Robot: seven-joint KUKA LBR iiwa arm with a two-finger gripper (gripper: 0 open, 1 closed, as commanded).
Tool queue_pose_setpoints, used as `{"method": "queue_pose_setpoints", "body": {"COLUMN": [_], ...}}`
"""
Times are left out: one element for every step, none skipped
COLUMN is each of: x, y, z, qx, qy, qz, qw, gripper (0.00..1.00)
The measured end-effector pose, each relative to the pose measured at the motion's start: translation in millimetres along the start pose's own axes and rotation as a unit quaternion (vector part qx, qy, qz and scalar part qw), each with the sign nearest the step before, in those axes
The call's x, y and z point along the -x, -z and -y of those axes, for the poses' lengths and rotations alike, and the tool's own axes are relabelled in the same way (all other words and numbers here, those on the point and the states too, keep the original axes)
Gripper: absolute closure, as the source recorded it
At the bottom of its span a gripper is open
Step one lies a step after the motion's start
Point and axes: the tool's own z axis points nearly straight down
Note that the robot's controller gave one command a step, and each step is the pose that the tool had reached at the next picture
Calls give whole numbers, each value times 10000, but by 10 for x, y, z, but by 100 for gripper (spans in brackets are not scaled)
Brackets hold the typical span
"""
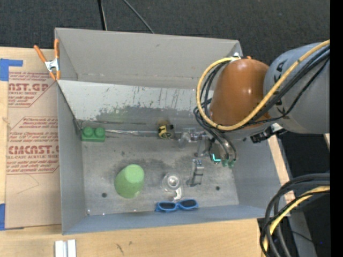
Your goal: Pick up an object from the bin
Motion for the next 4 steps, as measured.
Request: {"method": "queue_pose_setpoints", "body": {"x": [-377,-82,-317,149], "y": [-1016,-724,-672,-1035], "z": [-229,-118,-115,-218], "qx": [-7,2,-7,-8], "qy": [1360,-124,3417,4833], "qz": [112,49,29,36], "qw": [9907,9999,9398,8754], "gripper": [0,0,0,0]}}
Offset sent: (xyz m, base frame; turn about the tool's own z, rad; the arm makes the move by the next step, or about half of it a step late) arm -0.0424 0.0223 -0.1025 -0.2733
